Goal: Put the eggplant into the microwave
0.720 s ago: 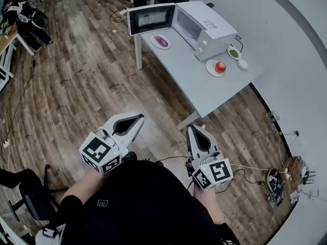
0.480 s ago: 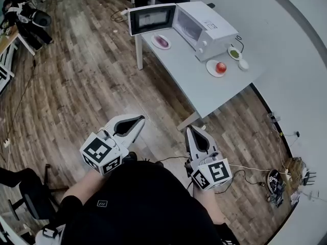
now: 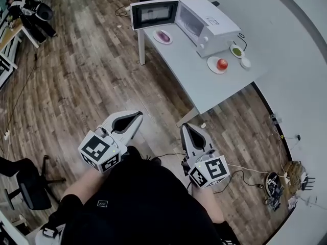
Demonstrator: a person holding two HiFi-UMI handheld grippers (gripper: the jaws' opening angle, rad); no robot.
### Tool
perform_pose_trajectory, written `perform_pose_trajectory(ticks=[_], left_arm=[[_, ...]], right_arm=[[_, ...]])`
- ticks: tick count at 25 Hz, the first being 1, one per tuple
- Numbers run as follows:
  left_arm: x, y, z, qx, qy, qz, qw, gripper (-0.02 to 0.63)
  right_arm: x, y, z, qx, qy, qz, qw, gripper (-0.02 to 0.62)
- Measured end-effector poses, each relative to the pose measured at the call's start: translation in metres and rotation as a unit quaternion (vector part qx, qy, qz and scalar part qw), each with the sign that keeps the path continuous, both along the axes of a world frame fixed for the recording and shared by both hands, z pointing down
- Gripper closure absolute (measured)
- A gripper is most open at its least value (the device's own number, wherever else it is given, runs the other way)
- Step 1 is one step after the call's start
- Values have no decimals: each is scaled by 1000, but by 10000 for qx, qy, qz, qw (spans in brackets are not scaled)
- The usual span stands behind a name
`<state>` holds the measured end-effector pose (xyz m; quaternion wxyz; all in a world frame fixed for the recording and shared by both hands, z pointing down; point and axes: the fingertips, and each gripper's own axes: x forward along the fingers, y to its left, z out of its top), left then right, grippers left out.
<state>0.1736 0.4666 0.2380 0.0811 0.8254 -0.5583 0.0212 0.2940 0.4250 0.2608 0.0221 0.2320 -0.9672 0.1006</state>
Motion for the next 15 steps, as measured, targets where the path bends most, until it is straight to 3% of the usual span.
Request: perform_pose_trajectory(ticks=[10, 15], left_arm=[[-13, -3, -1, 57, -43, -255, 9996, 598], [-31, -29, 2, 105, -260, -125, 9995, 598]], right_arm=[[-5, -2, 9, -67, 102, -165, 9998, 577], [-22, -24, 9, -100, 149, -142, 9997, 577]])
